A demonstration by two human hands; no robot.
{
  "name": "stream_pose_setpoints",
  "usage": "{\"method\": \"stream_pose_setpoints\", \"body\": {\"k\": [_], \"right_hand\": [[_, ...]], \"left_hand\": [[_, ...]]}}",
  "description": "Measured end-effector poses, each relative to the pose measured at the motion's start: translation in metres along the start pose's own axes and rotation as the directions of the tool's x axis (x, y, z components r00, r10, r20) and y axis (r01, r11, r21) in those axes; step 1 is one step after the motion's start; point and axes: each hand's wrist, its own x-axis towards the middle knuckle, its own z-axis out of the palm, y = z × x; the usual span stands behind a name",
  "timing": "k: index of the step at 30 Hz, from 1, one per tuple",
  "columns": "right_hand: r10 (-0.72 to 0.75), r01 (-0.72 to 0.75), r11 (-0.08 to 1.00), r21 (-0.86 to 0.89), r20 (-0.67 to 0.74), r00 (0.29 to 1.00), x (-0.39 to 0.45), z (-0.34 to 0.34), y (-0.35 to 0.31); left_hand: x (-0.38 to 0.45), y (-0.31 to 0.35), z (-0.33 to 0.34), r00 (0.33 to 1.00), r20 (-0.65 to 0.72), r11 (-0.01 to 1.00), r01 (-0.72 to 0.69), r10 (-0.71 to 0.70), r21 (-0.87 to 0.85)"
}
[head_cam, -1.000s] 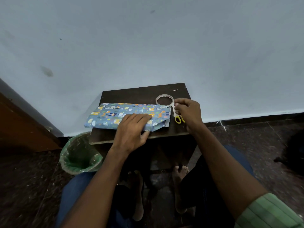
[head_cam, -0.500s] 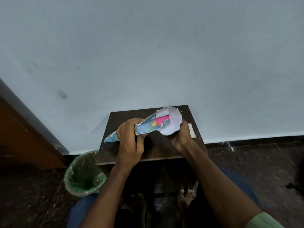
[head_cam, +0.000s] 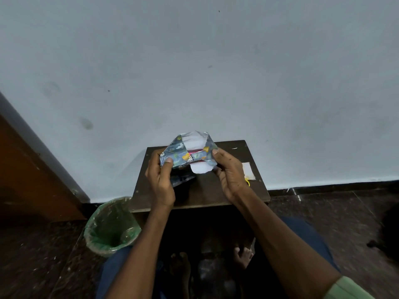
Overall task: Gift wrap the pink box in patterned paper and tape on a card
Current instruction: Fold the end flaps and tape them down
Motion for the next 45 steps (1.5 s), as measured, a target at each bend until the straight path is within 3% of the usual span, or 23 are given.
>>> {"method": "stream_pose_setpoints", "body": {"k": [5, 11, 14, 17, 22, 26, 31, 36, 38, 45], "right_hand": [[-0.021, 0.018, 0.996, -0.088, -0.029, 0.999, 0.000, 0.014, -0.002], [-0.038, 0.034, 0.998, -0.048, -0.084, 0.996, 0.003, 0.029, 0.000], [-0.072, 0.070, 0.997, -0.017, -0.190, 0.979, 0.004, 0.037, 0.003], [-0.126, 0.122, 0.992, -0.034, -0.238, 0.963, 0.006, 0.040, 0.009], [-0.175, 0.167, 0.985, -0.052, -0.239, 0.955, 0.007, 0.040, 0.015], [-0.199, 0.182, 0.979, -0.095, -0.209, 0.957, 0.006, 0.039, 0.015], [-0.264, 0.262, 0.964, -0.044, -0.045, 0.964, -0.008, 0.043, 0.006], [-0.397, 0.417, 0.867, -0.274, 0.126, 0.909, -0.009, 0.042, 0.011], [-0.440, 0.455, 0.802, -0.386, 0.133, 0.888, -0.007, 0.042, 0.014], [-0.388, 0.375, 0.795, -0.476, 0.076, 0.919, -0.006, 0.048, 0.019]], "left_hand": [[0.003, 0.006, -0.003, 0.993, -0.014, 0.980, 0.110, -0.114, -0.167], [0.010, 0.004, -0.008, 0.989, -0.132, 0.981, 0.036, -0.062, -0.193], [0.012, 0.007, -0.012, 0.988, -0.134, 0.992, -0.094, 0.081, -0.087], [0.010, 0.004, -0.022, 0.979, -0.013, 0.963, -0.197, 0.203, 0.185], [0.010, 0.013, -0.031, 0.963, 0.161, 0.909, -0.257, 0.214, 0.328], [0.013, 0.009, -0.028, 0.952, 0.115, 0.860, -0.305, 0.283, 0.410], [0.017, 0.008, -0.023, 0.970, -0.072, 0.914, -0.193, 0.232, 0.356], [0.020, 0.005, -0.026, 0.980, -0.119, 0.936, -0.112, 0.159, 0.334], [0.020, 0.005, -0.028, 0.983, -0.106, 0.938, -0.111, 0.153, 0.328], [0.021, 0.005, -0.024, 0.994, -0.027, 0.966, -0.097, 0.106, 0.239]]}}
